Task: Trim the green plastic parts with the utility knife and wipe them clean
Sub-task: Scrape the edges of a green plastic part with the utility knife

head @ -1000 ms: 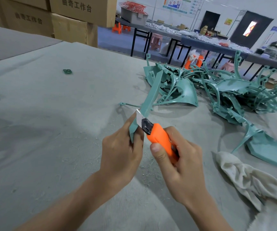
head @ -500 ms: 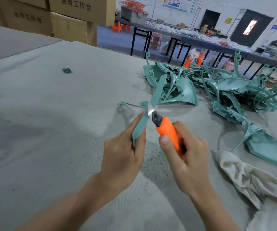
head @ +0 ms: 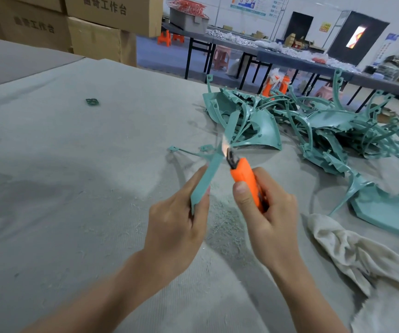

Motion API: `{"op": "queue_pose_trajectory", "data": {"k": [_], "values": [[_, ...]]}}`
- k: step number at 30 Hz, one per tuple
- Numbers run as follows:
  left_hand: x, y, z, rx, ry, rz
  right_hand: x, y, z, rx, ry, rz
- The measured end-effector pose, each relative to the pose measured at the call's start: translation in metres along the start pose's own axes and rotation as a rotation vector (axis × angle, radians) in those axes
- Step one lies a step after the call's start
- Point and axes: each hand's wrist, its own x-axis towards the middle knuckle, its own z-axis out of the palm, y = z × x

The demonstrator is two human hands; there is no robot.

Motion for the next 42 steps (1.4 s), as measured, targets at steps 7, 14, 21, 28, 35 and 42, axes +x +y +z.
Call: {"op": "queue_pose_trajectory", "data": {"k": [7,14,21,28,35,42], "values": [[-0.001,-0.002,0.002,-0.037,0.013,-0.007,-0.007,0.002,-0.004,0.028,-0.089,-0.062],[-0.006,-0.004,0.003,-0.013,0.018,0.060,0.004,0.011,-0.008,0.008,0.008,0.014],[-0.004,-0.003,0.003,-0.002,0.014,0.052,-0.002,0.012,-0.010,0.004,-0.037,-0.043],[-0.009,-0.004,0.005,-0.033,-0.029,0.066,0.003,0.016,-0.014,0.041,-0.006,-0.016],[-0.005,-0.004,0.001,-0.048,-0.004,0.059,0.000,0.014,-0.006,0.022,0.001,-0.036],[-0.014,-0.008,0.005,-0.015,-0.022,0.125,0.010,0.015,-0.005,0.079,0.089,0.023]]}}
